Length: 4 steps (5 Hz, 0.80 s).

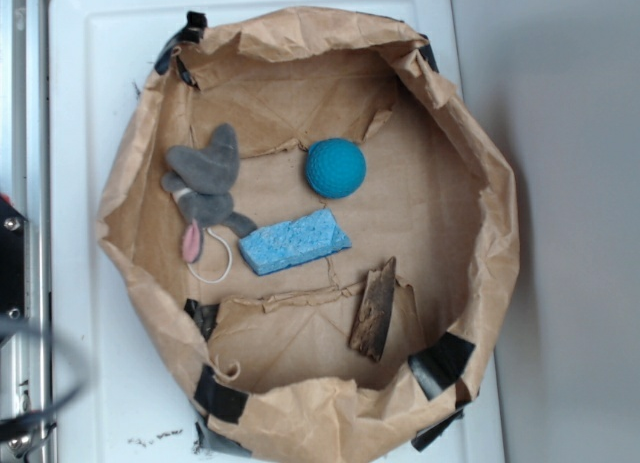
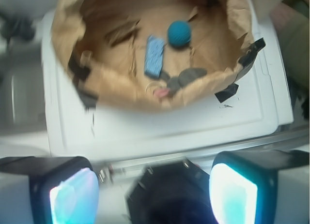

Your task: Grab the wood chip.

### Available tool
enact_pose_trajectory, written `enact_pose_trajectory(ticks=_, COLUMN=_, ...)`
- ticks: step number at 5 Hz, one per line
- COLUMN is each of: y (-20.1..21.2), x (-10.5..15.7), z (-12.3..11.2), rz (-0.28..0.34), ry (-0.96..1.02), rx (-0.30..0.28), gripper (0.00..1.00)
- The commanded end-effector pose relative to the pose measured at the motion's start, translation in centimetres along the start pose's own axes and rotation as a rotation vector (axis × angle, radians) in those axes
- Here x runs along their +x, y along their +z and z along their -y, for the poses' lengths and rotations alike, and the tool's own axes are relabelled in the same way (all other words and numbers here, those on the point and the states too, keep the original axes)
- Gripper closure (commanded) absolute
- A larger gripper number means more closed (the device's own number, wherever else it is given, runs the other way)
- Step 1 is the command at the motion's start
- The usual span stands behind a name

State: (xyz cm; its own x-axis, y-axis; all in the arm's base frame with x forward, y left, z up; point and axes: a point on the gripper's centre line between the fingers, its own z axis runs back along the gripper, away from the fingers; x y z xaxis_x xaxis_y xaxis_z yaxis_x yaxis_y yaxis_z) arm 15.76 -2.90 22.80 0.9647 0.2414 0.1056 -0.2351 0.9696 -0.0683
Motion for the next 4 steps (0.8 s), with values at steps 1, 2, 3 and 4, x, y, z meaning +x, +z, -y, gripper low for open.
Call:
enact_pose_trajectory(ticks=1, y=-3.6, x=6.5, z=2.6, rz=0.154, ry=0.295, rx=0.015, gripper=0.0)
enact_pose_trajectory(ticks=2, y=-5.4, x=8.9, z=1.6, rz=0.127, ry=0.521, rx=0.048, gripper=0.0)
enact_pose_trajectory(ticks=3, y=-5.4, x=8.9, z=1.6, rz=0.127, ry=0.521, rx=0.048, gripper=0.0)
enact_pose_trajectory(ticks=4, y=-5.4, x=8.9, z=1.6, rz=0.127, ry=0.521, rx=0.048, gripper=0.0)
